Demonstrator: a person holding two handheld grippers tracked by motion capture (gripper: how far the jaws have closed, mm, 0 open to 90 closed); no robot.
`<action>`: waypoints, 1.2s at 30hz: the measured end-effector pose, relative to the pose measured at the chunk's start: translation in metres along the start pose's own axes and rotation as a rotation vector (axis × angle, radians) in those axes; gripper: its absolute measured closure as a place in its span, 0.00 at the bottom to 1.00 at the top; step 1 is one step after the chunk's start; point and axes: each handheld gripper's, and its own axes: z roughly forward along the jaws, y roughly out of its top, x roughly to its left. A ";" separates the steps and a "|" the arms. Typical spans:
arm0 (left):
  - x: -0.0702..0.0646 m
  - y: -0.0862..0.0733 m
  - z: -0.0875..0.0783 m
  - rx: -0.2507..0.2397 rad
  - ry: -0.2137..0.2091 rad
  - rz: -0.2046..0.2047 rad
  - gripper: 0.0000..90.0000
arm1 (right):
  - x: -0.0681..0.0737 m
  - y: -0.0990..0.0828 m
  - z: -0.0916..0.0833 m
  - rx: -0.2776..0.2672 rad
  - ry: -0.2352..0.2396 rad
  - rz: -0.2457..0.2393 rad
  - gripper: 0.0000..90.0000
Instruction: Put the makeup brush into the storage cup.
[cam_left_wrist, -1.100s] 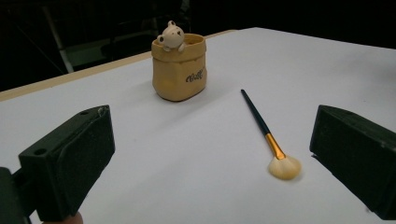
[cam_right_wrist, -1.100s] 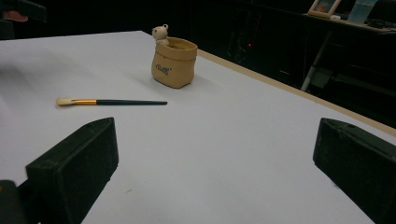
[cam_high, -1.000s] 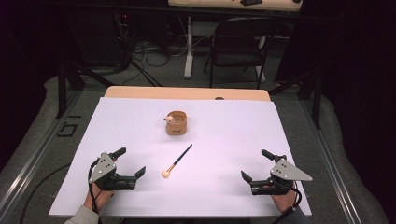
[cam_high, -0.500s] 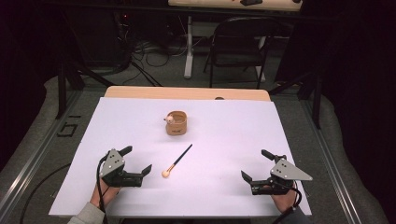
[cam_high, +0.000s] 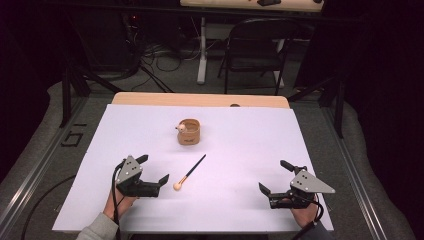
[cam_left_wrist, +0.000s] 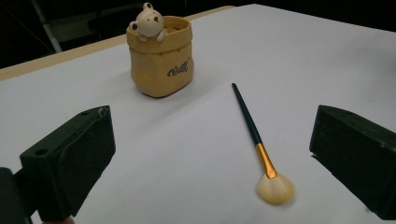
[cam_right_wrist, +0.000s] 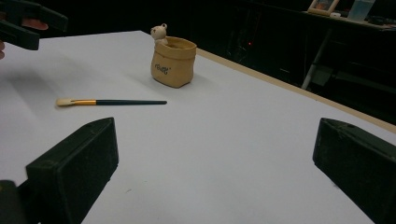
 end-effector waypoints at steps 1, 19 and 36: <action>0.000 0.000 0.001 0.001 0.002 0.001 0.00 | 0.000 0.000 0.000 0.001 0.000 -0.001 0.00; -0.006 0.009 0.018 0.082 0.013 -0.014 0.00 | 0.000 0.000 0.000 -0.003 -0.001 -0.005 0.00; -0.010 0.020 0.032 0.132 -0.012 0.001 0.01 | 0.000 0.000 0.000 0.002 -0.003 -0.006 0.00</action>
